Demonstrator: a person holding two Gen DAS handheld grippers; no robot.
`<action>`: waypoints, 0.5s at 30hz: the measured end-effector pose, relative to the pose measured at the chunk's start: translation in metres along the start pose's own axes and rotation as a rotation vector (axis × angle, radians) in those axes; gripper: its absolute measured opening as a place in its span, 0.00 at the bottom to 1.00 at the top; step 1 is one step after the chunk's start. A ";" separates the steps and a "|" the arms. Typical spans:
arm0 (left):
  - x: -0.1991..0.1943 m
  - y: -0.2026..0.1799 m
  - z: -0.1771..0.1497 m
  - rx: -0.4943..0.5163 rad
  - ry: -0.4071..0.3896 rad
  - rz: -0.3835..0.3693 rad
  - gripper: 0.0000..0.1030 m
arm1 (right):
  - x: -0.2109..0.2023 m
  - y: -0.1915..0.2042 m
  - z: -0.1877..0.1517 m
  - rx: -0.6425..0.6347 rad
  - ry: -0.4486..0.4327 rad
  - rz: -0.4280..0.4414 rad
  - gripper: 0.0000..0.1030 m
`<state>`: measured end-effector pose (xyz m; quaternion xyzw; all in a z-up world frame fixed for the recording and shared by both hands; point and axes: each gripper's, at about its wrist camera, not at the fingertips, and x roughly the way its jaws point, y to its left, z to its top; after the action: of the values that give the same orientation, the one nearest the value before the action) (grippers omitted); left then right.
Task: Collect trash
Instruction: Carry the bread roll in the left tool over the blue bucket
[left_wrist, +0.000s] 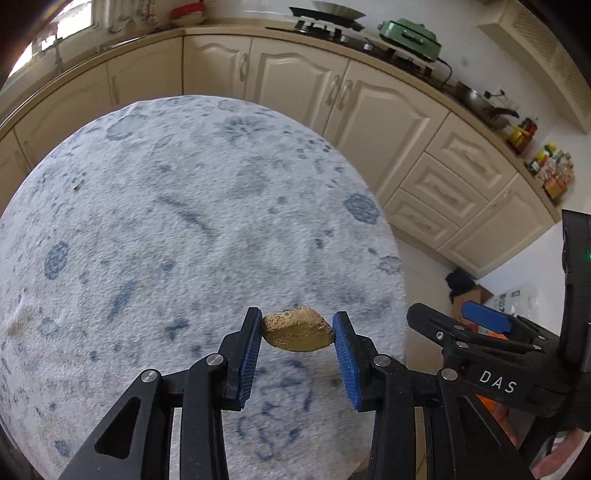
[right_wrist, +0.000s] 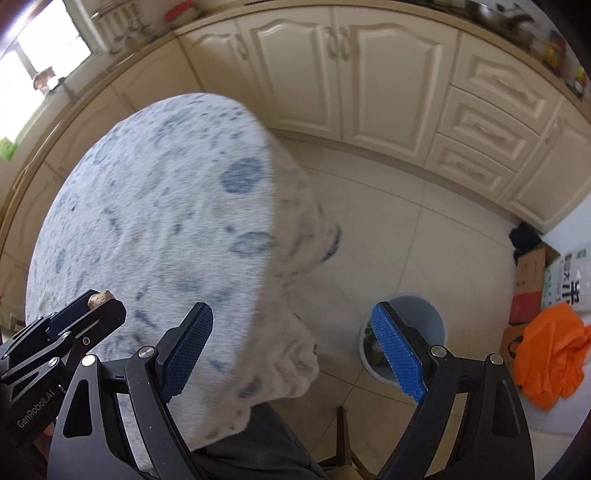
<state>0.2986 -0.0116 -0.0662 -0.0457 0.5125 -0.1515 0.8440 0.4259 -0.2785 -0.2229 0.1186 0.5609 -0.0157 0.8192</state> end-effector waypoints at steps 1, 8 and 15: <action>0.004 -0.009 0.001 0.021 0.008 -0.011 0.34 | -0.001 -0.010 -0.002 0.025 -0.001 -0.009 0.87; 0.037 -0.075 0.008 0.161 0.077 -0.072 0.34 | -0.014 -0.082 -0.016 0.193 -0.022 -0.075 0.87; 0.077 -0.142 0.008 0.289 0.157 -0.120 0.34 | -0.025 -0.154 -0.038 0.350 -0.029 -0.138 0.85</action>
<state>0.3093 -0.1708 -0.0948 0.0577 0.5459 -0.2770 0.7886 0.3579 -0.4226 -0.2399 0.2202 0.5445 -0.1707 0.7912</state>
